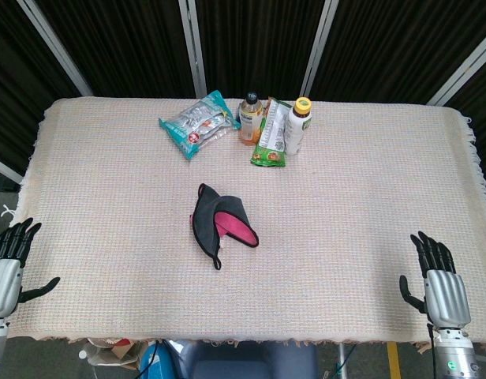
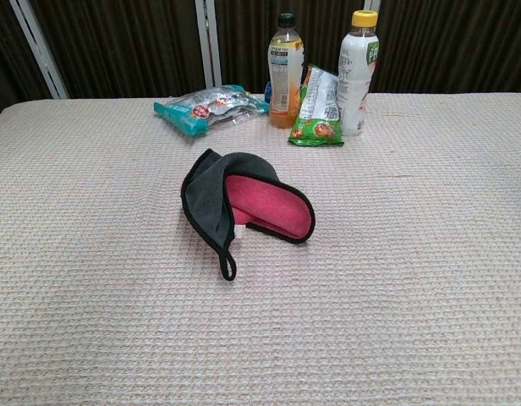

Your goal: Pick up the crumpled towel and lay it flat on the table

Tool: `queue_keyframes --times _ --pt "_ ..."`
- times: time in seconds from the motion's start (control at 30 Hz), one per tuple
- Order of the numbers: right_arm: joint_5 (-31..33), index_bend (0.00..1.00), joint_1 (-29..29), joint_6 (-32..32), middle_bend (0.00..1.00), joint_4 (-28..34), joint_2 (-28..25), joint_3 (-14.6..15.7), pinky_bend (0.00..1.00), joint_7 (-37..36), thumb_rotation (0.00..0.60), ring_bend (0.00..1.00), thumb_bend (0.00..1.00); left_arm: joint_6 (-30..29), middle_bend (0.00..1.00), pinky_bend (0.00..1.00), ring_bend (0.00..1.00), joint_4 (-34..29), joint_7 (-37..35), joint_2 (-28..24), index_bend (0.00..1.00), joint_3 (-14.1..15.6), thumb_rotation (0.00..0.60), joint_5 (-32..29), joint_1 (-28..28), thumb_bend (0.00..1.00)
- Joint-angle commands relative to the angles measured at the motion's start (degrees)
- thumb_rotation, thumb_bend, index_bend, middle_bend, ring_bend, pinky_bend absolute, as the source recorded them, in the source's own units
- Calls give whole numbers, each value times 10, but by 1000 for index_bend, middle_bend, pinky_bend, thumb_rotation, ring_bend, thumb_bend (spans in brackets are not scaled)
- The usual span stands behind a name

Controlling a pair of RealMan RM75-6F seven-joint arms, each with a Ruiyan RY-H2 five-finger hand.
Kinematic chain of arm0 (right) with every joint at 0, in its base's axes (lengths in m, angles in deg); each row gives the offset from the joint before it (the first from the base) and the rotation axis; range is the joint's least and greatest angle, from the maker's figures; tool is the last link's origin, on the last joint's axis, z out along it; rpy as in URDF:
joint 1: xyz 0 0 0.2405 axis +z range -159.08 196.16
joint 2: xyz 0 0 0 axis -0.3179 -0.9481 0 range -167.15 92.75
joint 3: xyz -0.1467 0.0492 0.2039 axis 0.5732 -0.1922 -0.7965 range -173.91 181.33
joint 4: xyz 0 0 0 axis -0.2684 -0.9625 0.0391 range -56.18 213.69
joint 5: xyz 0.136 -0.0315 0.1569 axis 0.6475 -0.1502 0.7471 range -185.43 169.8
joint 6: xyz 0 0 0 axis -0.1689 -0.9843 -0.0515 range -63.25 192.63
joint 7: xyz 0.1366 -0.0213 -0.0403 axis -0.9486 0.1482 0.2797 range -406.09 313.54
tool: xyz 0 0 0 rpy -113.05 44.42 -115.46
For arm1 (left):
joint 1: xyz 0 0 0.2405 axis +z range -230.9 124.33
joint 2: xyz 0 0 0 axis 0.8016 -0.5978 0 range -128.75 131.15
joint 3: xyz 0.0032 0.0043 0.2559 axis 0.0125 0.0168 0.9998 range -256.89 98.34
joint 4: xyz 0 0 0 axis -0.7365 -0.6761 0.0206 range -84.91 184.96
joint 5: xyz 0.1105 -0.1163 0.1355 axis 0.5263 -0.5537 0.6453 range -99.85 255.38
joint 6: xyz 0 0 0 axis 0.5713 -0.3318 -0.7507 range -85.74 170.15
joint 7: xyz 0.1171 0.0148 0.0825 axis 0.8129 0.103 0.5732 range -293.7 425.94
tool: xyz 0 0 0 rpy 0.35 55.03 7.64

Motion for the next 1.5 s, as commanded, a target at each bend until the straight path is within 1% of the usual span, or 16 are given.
queue_keyframes --times 0.03,0.57,0.87,1.03,1.13,1.3,1.33,1.47,1.5 --pt "0 0 0 0 0 0 -1 0 1 -1 600 0 481 1 0 0 0 0 0 1 0 0 600 0 -1 88" --pt "2 0 -1 1 0 1 -1 0 1 0 600 0 481 11 0 0 0 6 4 5 0 1 600 -4 -5 87" --pt "-2 0 0 3 0 1 -1 1 1 -1 600 0 482 4 2 0 0 4 11 8 0 6 600 9 -4 88" --pt "-5 0 1 5 0 2 1 4 1 4 600 0 481 15 1 0 0 -2 13 10 9 7 600 17 -14 88" --pt "-3 0 2 7 0 0 2 3 1 6 600 0 482 33 3 0 0 -17 18 13 34 4 600 22 -29 87" --pt "5 0 3 10 0 0 1 -2 1 2 600 0 482 73 12 0 0 -40 62 32 103 -10 600 35 -69 88" --pt "6 0 3 10 0 0 1 -2 1 0 600 0 482 91 14 0 0 -48 75 40 117 -14 600 38 -84 87" --pt "15 0 5 15 0 -4 0 -7 1 -8 600 0 482 155 31 0 0 -67 130 73 230 -31 600 31 -134 88" --pt "16 0 5 15 0 -4 0 -7 1 -8 600 0 481 163 36 0 0 -68 139 79 265 -33 600 32 -141 91"
